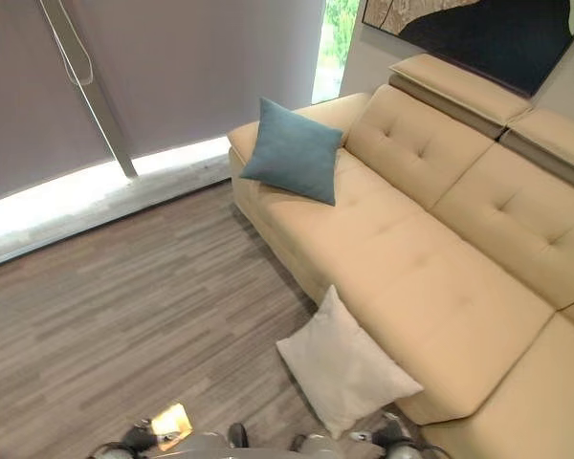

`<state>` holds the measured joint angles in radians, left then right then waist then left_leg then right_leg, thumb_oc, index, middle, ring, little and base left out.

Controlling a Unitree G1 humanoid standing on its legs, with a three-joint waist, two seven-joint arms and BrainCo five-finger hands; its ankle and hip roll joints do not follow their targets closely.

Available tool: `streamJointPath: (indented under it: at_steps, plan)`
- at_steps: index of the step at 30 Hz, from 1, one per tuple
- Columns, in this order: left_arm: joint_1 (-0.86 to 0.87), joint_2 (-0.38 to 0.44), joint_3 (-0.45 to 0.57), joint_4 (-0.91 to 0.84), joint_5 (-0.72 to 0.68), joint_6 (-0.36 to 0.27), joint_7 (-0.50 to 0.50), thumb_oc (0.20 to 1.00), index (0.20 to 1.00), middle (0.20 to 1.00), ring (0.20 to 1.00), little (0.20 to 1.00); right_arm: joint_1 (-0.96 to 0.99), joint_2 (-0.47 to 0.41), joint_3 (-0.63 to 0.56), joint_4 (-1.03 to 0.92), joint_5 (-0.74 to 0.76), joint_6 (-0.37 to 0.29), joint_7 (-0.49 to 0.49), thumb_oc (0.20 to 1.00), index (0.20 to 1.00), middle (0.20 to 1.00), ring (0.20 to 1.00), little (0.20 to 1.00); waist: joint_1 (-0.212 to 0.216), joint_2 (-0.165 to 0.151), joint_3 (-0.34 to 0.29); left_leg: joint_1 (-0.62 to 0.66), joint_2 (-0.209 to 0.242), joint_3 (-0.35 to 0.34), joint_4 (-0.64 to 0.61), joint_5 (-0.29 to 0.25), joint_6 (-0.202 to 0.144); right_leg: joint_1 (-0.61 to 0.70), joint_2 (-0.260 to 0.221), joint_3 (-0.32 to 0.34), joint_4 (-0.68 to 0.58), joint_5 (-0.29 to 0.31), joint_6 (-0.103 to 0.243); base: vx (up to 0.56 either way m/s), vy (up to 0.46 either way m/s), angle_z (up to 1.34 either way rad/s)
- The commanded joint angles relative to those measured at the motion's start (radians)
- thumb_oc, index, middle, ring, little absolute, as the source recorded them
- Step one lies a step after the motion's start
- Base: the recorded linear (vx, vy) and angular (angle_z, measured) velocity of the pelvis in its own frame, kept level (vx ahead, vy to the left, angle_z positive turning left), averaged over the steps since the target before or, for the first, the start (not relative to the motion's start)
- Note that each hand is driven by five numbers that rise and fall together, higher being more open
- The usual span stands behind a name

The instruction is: Pick up all the scattered cushions and arrange them neatly on the sofa.

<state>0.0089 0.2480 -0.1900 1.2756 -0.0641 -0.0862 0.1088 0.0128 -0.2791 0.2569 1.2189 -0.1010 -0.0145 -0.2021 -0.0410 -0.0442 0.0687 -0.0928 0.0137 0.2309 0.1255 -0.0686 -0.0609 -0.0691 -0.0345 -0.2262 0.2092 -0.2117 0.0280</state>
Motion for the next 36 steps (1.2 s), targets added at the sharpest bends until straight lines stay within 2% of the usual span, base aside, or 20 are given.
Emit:
streamJointPath:
  at_steps: [1, 2, 3, 4, 5, 7, 9, 14, 16, 19, 23, 24, 30, 32, 33, 34, 36]
  plan:
    - [-0.041, 0.017, -0.019, 0.002, 0.017, -0.016, -0.006, 1.000, 1.000, 1.000, 1.000, 1.000, -0.065, -0.001, 0.004, 0.044, 0.020, -0.010, -0.018, 1.000, 1.000, 1.000, 1.000, 1.000, 0.028, -0.076, 0.015, 0.045, -0.033, -0.117, 0.077, -0.067, 0.025, 0.053, -0.052, 0.011, -0.212, 0.223, 0.101, 0.00, 0.013, -0.19]
    - [-0.047, 0.011, -0.026, 0.001, 0.009, -0.018, -0.006, 1.000, 1.000, 1.000, 1.000, 1.000, -0.068, -0.006, 0.004, 0.046, 0.021, -0.010, -0.020, 1.000, 1.000, 1.000, 1.000, 1.000, 0.033, -0.075, 0.017, 0.031, -0.045, -0.157, 0.068, -0.064, 0.017, 0.055, -0.049, 0.024, -0.218, 0.224, 0.101, 0.03, 0.031, -0.77]
    - [-0.057, 0.004, -0.034, 0.002, -0.001, -0.019, -0.006, 1.000, 1.000, 1.000, 1.000, 1.000, -0.072, -0.013, 0.009, 0.054, 0.017, -0.010, -0.024, 1.000, 1.000, 1.000, 1.000, 1.000, 0.047, -0.075, 0.014, 0.000, -0.058, -0.251, 0.037, -0.045, 0.004, 0.057, -0.044, 0.051, -0.226, 0.226, 0.105, 0.03, 0.031, -0.79]
    - [-0.057, 0.003, -0.034, 0.002, -0.001, -0.019, -0.006, 1.000, 1.000, 1.000, 1.000, 1.000, -0.072, -0.013, 0.009, 0.054, 0.017, -0.010, -0.024, 1.000, 1.000, 1.000, 1.000, 1.000, 0.046, -0.075, 0.015, 0.002, -0.059, -0.252, 0.035, -0.045, 0.004, 0.059, -0.044, 0.050, -0.226, 0.226, 0.105, 0.09, 0.051, -0.59]
    - [-0.064, -0.002, -0.037, 0.007, -0.010, -0.020, -0.007, 1.000, 1.000, 1.000, 1.000, 1.000, -0.076, -0.020, 0.012, 0.061, 0.014, -0.009, -0.024, 1.000, 1.000, 1.000, 1.000, 1.000, 0.060, -0.072, 0.013, -0.023, -0.070, -0.337, 0.004, -0.023, -0.001, 0.059, -0.036, 0.082, -0.231, 0.226, 0.107, 0.09, 0.057, -0.24]
    - [-0.064, -0.010, -0.037, 0.023, -0.012, -0.019, -0.011, 1.000, 1.000, 1.000, 1.000, 1.000, -0.075, -0.025, 0.008, 0.067, 0.014, -0.008, -0.024, 1.000, 1.000, 1.000, 1.000, 1.000, 0.063, -0.057, 0.003, -0.024, -0.071, -0.390, -0.053, 0.006, -0.002, 0.068, -0.027, 0.111, -0.227, 0.209, 0.111, 0.15, 0.159, -0.45]
    - [-0.060, -0.010, -0.037, 0.031, 0.001, -0.014, -0.013, 1.000, 1.000, 1.000, 1.000, 1.000, -0.071, -0.020, 0.005, 0.067, 0.010, -0.006, -0.020, 1.000, 1.000, 1.000, 1.000, 1.000, 0.058, -0.049, -0.002, -0.004, -0.055, -0.370, -0.071, 0.019, 0.004, 0.063, -0.034, 0.120, -0.210, 0.198, 0.114, 0.11, 0.202, -0.80]
    - [-0.056, 0.003, -0.023, 0.032, 0.011, -0.011, -0.011, 1.000, 1.000, 1.000, 1.000, 1.000, -0.069, -0.001, 0.005, 0.065, 0.009, -0.001, -0.017, 1.000, 1.000, 1.000, 1.000, 1.000, 0.052, -0.047, 0.003, 0.026, -0.064, -0.315, -0.073, 0.009, 0.028, 0.019, -0.063, 0.157, -0.148, 0.198, 0.133, 0.05, 0.212, -0.76]
    - [-0.052, 0.014, -0.016, 0.038, 0.015, -0.008, -0.007, 1.000, 1.000, 1.000, 1.000, 1.000, -0.073, 0.008, 0.004, 0.059, 0.011, 0.001, -0.017, 1.000, 1.000, 1.000, 1.000, 1.000, 0.054, -0.046, 0.011, 0.037, -0.062, -0.272, -0.063, -0.005, 0.045, -0.011, -0.075, 0.162, -0.107, 0.205, 0.144, 0.00, 0.179, -0.69]
    - [-0.048, 0.028, 0.003, 0.038, 0.005, -0.005, -0.005, 1.000, 1.000, 1.000, 1.000, 1.000, -0.086, 0.014, 0.009, 0.042, 0.007, -0.008, -0.023, 1.000, 1.000, 1.000, 1.000, 1.000, 0.081, -0.039, 0.026, 0.056, -0.044, -0.199, -0.070, -0.015, 0.054, -0.041, -0.120, 0.004, -0.069, 0.209, 0.139, -0.03, 0.116, -1.12]
    - [-0.042, 0.033, 0.016, 0.040, 0.007, -0.002, -0.010, 1.000, 1.000, 1.000, 1.000, 1.000, -0.094, 0.008, 0.014, 0.030, -0.002, -0.013, -0.027, 1.000, 1.000, 1.000, 1.000, 1.000, 0.103, -0.039, 0.016, 0.096, -0.041, -0.125, -0.106, -0.023, 0.052, -0.021, -0.145, -0.197, -0.105, 0.207, 0.130, 0.02, 0.049, -0.85]
    - [-0.039, 0.032, 0.017, 0.041, 0.008, -0.002, -0.011, 1.000, 1.000, 1.000, 1.000, 1.000, -0.092, 0.007, 0.014, 0.028, -0.001, -0.013, -0.026, 1.000, 1.000, 1.000, 1.000, 1.000, 0.105, -0.038, 0.018, 0.111, -0.041, -0.113, -0.115, -0.025, 0.050, -0.011, -0.139, -0.206, -0.112, 0.207, 0.131, 0.05, -0.001, -0.64]
    - [-0.045, 0.019, -0.006, 0.033, 0.025, 0.001, -0.009, 1.000, 1.000, 1.000, 1.000, 1.000, -0.089, -0.002, 0.010, 0.019, 0.008, -0.011, -0.036, 1.000, 1.000, 1.000, 1.000, 1.000, 0.078, -0.036, 0.003, 0.137, -0.042, -0.104, -0.134, -0.036, 0.045, 0.011, -0.104, -0.152, -0.196, 0.236, 0.132, 0.10, -0.112, -0.32]
    - [-0.049, 0.015, -0.019, 0.029, 0.031, 0.002, -0.012, 1.000, 1.000, 1.000, 1.000, 1.000, -0.085, -0.012, 0.006, 0.019, 0.016, -0.016, -0.038, 1.000, 1.000, 1.000, 1.000, 1.000, 0.069, -0.040, 0.010, 0.099, -0.038, -0.113, -0.040, -0.061, 0.037, 0.024, -0.094, -0.126, -0.224, 0.243, 0.125, 0.04, -0.126, 0.03]
    - [-0.060, 0.006, -0.029, 0.022, 0.025, -0.001, -0.015, 1.000, 1.000, 1.000, 1.000, 1.000, -0.085, -0.025, 0.008, 0.023, 0.027, -0.020, -0.042, 1.000, 1.000, 1.000, 1.000, 1.000, 0.072, -0.045, 0.025, 0.048, -0.033, -0.138, 0.070, -0.085, 0.015, 0.051, -0.084, -0.102, -0.250, 0.239, 0.112, 0.01, -0.079, 0.14]
    - [-0.060, 0.007, -0.029, 0.022, 0.025, -0.001, -0.015, 1.000, 1.000, 1.000, 1.000, 1.000, -0.085, -0.024, 0.008, 0.023, 0.027, -0.020, -0.042, 1.000, 1.000, 1.000, 1.000, 1.000, 0.069, -0.048, 0.021, 0.043, -0.036, -0.140, 0.067, -0.080, 0.016, 0.045, -0.087, -0.104, -0.250, 0.240, 0.112, 0.01, -0.034, 0.06]
    - [-0.069, 0.000, -0.038, 0.019, 0.005, -0.003, -0.016, 1.000, 1.000, 1.000, 1.000, 1.000, -0.092, -0.032, 0.009, 0.029, 0.031, -0.021, -0.045, 1.000, 1.000, 1.000, 1.000, 1.000, 0.079, -0.052, 0.027, -0.017, -0.042, -0.215, 0.063, -0.058, 0.003, 0.056, -0.079, -0.085, -0.264, 0.237, 0.111, 0.03, 0.038, -0.06]
